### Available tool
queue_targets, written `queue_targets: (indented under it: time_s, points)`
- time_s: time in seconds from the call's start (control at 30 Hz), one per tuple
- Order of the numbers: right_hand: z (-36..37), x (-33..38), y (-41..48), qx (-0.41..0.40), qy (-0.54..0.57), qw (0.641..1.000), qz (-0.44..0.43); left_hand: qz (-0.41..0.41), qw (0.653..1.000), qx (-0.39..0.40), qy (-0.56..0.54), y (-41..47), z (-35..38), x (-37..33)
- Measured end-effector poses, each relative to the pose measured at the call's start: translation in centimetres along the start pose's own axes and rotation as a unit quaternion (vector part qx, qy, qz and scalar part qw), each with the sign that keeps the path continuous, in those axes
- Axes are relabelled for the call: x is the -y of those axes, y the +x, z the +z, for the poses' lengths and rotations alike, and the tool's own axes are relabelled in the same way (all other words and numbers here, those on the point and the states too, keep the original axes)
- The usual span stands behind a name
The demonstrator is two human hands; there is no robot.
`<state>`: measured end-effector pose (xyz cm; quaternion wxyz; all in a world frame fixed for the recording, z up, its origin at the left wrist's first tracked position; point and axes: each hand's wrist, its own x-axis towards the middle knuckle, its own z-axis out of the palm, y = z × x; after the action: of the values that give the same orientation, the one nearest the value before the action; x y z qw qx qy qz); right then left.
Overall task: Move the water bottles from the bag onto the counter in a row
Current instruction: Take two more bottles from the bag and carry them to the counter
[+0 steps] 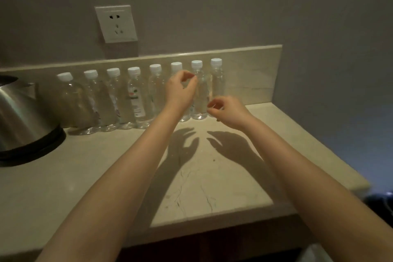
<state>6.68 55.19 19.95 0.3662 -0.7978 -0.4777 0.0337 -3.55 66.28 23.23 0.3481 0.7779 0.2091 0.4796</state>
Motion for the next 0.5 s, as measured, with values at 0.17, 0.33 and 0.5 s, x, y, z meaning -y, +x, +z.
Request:
queue_targets:
  time_s: [0.17, 0.33, 0.5]
  points:
    - [-5.9, -4.0, -7.9, -0.135, -0.027, 0.985, 0.108, -0.021, 0.985, 0.136, -0.103, -5.0, 7.5, -3.4]
    - [-11.5, -9.4, -18.3, -0.271, -0.017, 0.944, 0.187, 0.015, 0.958, 0.253, -0.135, -12.1, 15.4, -9.1]
    - [-15.5, -16.3, -29.9, -0.321, 0.028, 0.903, 0.285, 0.055, 0.928, 0.342, -0.138, -21.5, 23.2, -14.9]
